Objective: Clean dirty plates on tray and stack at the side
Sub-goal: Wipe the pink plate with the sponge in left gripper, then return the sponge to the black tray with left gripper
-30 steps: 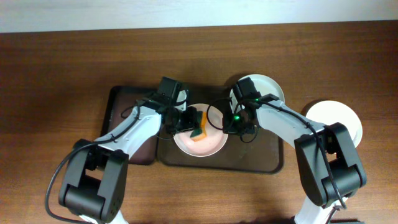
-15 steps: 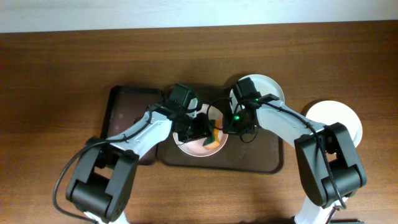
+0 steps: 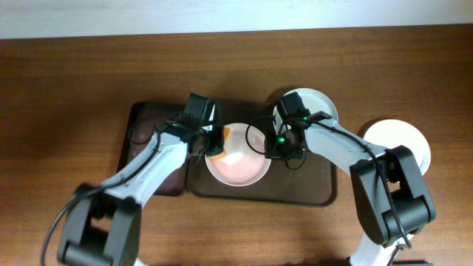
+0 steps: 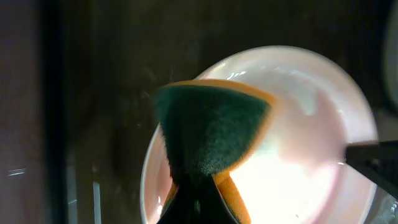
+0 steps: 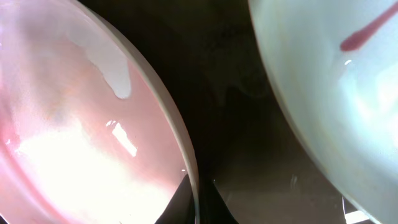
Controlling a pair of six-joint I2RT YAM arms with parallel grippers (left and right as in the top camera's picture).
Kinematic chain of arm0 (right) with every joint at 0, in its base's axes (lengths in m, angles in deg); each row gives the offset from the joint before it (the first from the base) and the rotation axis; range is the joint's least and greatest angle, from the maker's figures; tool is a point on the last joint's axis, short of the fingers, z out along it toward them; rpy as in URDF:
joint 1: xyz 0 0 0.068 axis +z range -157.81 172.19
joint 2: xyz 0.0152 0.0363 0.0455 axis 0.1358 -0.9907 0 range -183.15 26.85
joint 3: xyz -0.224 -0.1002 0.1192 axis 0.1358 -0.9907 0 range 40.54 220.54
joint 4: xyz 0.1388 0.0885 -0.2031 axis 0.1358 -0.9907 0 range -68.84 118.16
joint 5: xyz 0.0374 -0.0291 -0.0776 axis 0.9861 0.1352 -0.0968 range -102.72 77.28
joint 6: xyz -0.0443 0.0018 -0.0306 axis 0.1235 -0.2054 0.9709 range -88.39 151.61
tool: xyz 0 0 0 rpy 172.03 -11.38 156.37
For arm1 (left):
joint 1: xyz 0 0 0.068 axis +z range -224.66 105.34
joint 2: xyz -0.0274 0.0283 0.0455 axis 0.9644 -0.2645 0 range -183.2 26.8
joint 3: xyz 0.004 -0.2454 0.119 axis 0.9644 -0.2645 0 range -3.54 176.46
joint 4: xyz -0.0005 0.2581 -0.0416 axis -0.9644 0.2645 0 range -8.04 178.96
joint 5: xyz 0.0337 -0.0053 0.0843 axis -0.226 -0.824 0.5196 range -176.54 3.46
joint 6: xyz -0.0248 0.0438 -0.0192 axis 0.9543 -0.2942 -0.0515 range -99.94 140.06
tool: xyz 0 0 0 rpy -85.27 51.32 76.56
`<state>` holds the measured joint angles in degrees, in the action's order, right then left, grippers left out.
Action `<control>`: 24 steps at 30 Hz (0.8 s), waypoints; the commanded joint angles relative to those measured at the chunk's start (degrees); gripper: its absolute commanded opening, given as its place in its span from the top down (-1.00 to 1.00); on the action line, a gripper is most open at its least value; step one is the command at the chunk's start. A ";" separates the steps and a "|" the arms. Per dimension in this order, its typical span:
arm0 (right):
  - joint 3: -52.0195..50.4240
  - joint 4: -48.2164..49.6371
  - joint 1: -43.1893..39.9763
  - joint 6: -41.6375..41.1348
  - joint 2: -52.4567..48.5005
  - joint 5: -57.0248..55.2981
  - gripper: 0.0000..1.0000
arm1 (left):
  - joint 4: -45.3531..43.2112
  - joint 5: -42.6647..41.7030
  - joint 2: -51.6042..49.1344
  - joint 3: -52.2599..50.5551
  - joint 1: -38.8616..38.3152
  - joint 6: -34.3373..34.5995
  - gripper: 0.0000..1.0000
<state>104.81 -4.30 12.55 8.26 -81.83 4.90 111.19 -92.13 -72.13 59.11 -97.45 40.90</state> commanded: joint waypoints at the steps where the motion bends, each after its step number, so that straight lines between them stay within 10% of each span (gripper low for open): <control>1: -0.61 -1.25 0.63 0.59 -0.11 -1.84 0.92 | 0.83 5.05 8.70 -0.35 0.11 -4.85 1.00; 8: -0.61 -1.18 0.63 0.59 -0.11 -1.86 0.92 | 9.79 9.94 14.71 -0.57 9.09 -14.99 1.00; 19: -0.61 -1.18 0.63 0.59 -0.11 -1.84 0.92 | 6.19 16.15 -2.51 -0.81 14.71 -18.12 1.00; 22: -0.61 -1.18 0.63 0.59 -0.11 -1.84 0.92 | 5.44 16.15 -2.86 -0.79 14.71 -18.12 -0.12; 24: -0.61 -1.18 0.63 0.59 -0.11 -1.84 0.92 | 5.73 15.93 -2.80 -0.68 14.71 -18.01 -0.38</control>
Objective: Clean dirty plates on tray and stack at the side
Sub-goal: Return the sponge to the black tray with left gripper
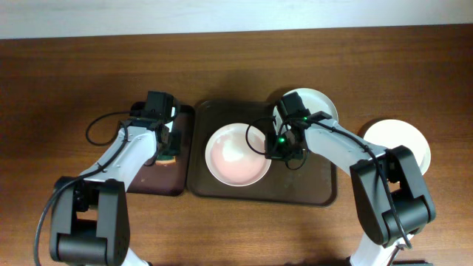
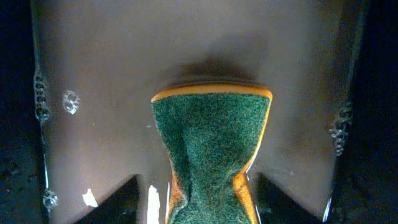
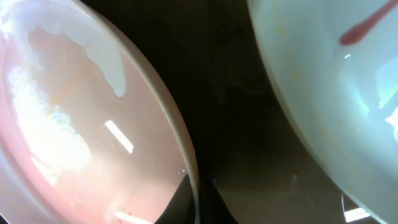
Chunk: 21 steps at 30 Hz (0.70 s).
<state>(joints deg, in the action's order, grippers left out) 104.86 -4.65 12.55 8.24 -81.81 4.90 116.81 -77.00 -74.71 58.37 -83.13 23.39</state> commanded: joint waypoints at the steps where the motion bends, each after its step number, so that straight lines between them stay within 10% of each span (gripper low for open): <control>1: -0.66 -0.83 0.63 0.61 -0.13 -1.86 0.92 | 0.11 0.81 -0.09 0.11 0.39 -0.35 -0.48; 9: -0.66 -0.83 0.63 0.61 -0.13 -1.84 0.92 | -2.27 -1.44 -3.87 0.04 0.39 -0.11 -0.26; 11: -0.66 -0.83 0.63 0.61 -0.13 -1.84 0.92 | -4.50 -1.77 -5.51 0.04 0.39 -0.13 0.14; 12: -0.66 -0.87 0.63 0.61 -0.13 -1.81 0.92 | -5.57 -1.73 -5.62 0.07 0.39 -0.13 0.90; 13: -0.66 -0.90 0.63 0.61 -0.13 -1.81 0.92 | -5.99 -1.66 -5.46 0.26 0.39 -0.13 1.00; 16: -0.66 -0.87 0.63 0.61 -0.13 -1.84 0.92 | -4.74 0.42 -4.00 2.62 0.39 -0.15 1.00; 18: -0.66 -0.85 0.63 0.61 -0.13 -1.84 0.92 | -1.77 0.35 -1.99 3.48 0.39 -0.15 -0.06; 21: -0.66 -0.85 0.63 0.61 -0.13 -1.84 0.92 | 2.64 0.33 -2.08 2.99 0.39 -0.13 -0.19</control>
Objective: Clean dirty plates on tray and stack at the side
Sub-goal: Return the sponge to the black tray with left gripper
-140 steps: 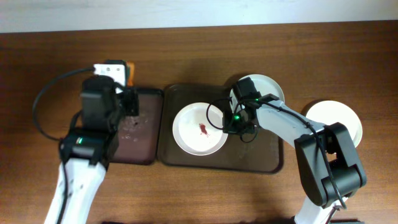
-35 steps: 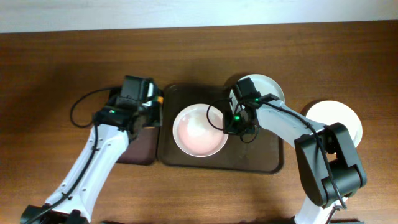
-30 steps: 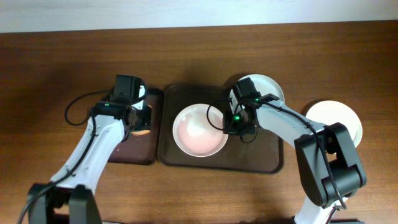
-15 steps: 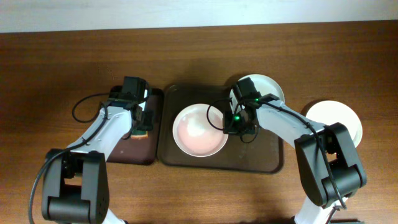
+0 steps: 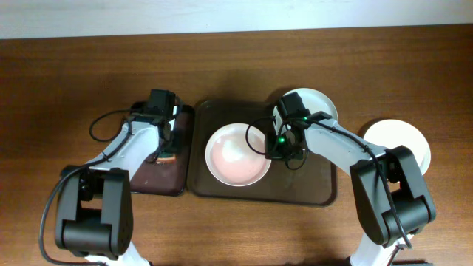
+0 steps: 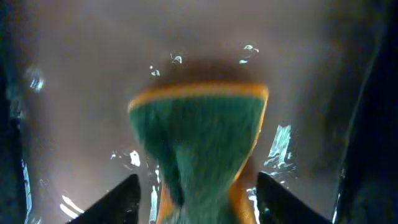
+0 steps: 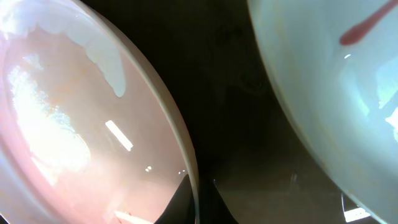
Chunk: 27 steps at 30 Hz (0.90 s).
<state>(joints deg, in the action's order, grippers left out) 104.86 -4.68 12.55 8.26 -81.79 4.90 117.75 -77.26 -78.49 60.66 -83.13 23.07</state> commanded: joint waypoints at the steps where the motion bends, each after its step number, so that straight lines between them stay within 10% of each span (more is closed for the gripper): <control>1: -0.66 -0.83 0.63 0.59 -0.15 -1.84 0.92 | 1.99 0.55 1.70 -0.13 0.39 0.20 -0.19; 3: -0.66 -0.83 0.63 0.59 -0.15 -1.84 0.92 | 1.18 -0.96 1.70 -1.62 0.39 0.20 -0.03; 6: -0.66 -0.85 0.63 0.59 -0.15 -1.81 0.92 | 1.16 -1.55 1.70 -1.86 0.39 0.20 1.00; 10: -0.66 -0.90 0.63 0.59 -0.15 -1.84 0.92 | 2.01 0.87 3.06 -1.27 0.39 0.15 0.94; 11: -0.66 -0.87 0.63 0.59 -0.15 -1.84 0.92 | 2.01 1.97 4.11 -0.39 0.39 0.15 0.16; 13: -0.66 -0.85 0.63 0.59 -0.15 -1.84 0.92 | 1.07 2.14 4.94 1.16 0.39 0.17 -0.31; 24: -0.66 -1.05 0.63 0.59 -0.15 -1.84 0.92 | -6.27 -1.07 -1.88 0.72 0.39 0.20 -0.29; 27: -0.66 -1.05 0.63 0.59 -0.15 -1.81 0.92 | -6.45 -1.07 -2.16 0.72 0.39 0.20 0.07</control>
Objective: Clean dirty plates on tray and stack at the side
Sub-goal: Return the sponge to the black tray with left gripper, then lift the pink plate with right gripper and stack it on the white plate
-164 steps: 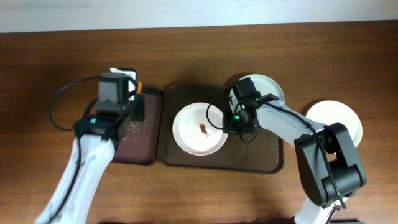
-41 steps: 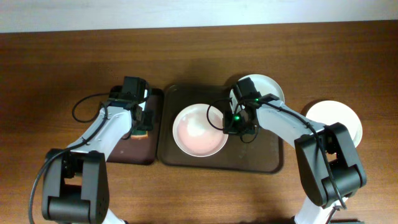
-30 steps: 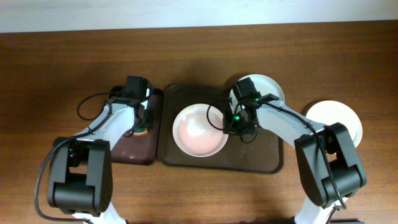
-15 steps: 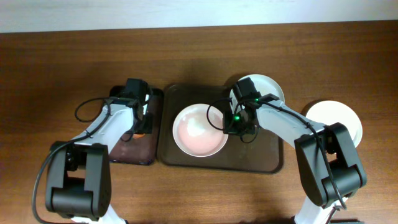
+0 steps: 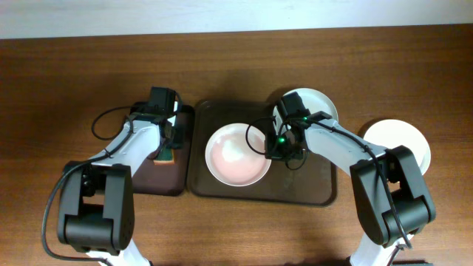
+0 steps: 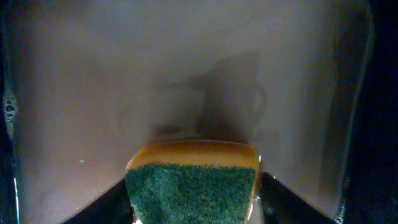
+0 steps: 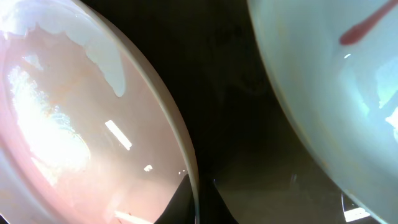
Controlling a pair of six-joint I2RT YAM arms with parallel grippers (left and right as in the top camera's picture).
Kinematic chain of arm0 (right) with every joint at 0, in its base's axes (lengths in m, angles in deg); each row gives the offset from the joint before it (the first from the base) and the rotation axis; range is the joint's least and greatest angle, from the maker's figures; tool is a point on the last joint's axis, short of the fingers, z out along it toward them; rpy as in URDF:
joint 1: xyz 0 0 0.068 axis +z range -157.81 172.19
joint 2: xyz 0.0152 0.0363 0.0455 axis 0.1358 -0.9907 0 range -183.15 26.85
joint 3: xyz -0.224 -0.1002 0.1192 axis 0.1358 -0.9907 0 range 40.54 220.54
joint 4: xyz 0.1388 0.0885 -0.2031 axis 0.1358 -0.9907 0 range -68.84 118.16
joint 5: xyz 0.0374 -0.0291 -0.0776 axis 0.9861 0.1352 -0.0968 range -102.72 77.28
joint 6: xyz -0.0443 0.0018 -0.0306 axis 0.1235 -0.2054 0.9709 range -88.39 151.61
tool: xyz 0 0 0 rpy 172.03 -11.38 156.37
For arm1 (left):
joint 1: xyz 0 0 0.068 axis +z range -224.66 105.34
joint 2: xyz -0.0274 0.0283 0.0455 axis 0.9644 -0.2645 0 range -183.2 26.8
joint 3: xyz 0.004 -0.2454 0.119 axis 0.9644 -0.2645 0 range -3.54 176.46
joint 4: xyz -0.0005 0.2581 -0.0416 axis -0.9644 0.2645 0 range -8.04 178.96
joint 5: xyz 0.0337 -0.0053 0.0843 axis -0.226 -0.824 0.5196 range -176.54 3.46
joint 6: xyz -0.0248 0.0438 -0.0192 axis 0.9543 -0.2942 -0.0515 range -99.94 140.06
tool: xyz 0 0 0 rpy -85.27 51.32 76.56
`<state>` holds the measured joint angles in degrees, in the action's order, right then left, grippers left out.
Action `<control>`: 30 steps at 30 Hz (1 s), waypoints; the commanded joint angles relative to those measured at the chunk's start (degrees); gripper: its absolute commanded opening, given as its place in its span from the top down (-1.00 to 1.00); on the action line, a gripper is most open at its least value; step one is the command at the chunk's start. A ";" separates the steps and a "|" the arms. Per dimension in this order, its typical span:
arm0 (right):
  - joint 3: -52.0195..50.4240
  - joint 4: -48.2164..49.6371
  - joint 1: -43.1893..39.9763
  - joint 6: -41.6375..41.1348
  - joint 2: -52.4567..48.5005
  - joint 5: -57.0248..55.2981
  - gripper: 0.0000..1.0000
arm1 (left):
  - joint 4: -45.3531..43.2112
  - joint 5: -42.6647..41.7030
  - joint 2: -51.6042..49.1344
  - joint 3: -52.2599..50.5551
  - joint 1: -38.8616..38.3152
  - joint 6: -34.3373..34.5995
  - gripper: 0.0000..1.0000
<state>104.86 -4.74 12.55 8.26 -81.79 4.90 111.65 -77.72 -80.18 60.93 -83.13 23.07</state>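
Note:
A pink plate (image 5: 235, 155) sits on the brown tray (image 5: 310, 188). My right gripper (image 5: 278, 146) is shut on its right rim; in the right wrist view the thin rim (image 7: 186, 155) runs between the gripper's (image 7: 198, 194) two dark fingers. A white plate (image 5: 316, 103) with a red streak (image 7: 367, 30) lies at the tray's back right. The green and orange sponge (image 6: 193, 183) rests unsqueezed in the wet small tray (image 6: 93, 93). My left gripper (image 6: 196, 208) is open around it, a finger (image 6: 283, 202) on each side.
A white plate (image 5: 403, 142) lies on the wooden table right of the brown tray. The small dark tray (image 5: 148, 176) stands just left of the big one. Both arms reach in from the near edge.
The sponge, pinched into a waist by my left gripper then, now has its full square shape between opened fingers in the small tray. The right gripper and the pink plate have not moved.
First my left gripper held the sponge on the pink plate while the right gripper held the plate's rim. Then the sponge was over in the small wet tray, still pinched. Now it lies there released; the right gripper kept its hold throughout.

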 commanded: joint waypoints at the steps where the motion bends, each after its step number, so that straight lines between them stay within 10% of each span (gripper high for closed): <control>1: -0.66 -0.98 0.63 0.59 -0.15 -1.81 0.92 | -0.39 -0.61 -0.48 0.46 0.39 0.20 0.49; 2: -0.66 -0.98 0.63 0.59 -0.15 -1.81 0.92 | -0.42 -0.61 -0.48 0.46 0.39 0.20 0.92; 7: -0.42 -0.72 0.61 3.17 -0.15 -1.86 0.92 | 0.09 0.02 2.93 2.01 0.39 0.17 1.00; 8: -0.07 -0.74 0.63 3.67 -0.15 -1.88 0.92 | 0.90 0.02 4.98 2.60 0.39 0.17 0.02; 10: 1.25 -0.94 0.63 6.27 -0.02 -1.84 0.92 | 3.34 -0.22 7.65 2.73 0.39 0.48 -0.24; 13: 4.90 -4.37 0.63 9.53 1.49 -2.45 0.92 | 10.69 -5.55 8.90 2.71 0.39 0.81 0.11; 30: 10.40 -12.37 17.97 12.92 16.09 -59.04 0.92 | 13.25 -6.71 7.54 2.21 0.39 0.81 -0.14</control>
<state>114.06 -17.31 26.74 20.67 -67.15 -40.12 125.05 -83.65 -72.11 63.22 -83.13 23.96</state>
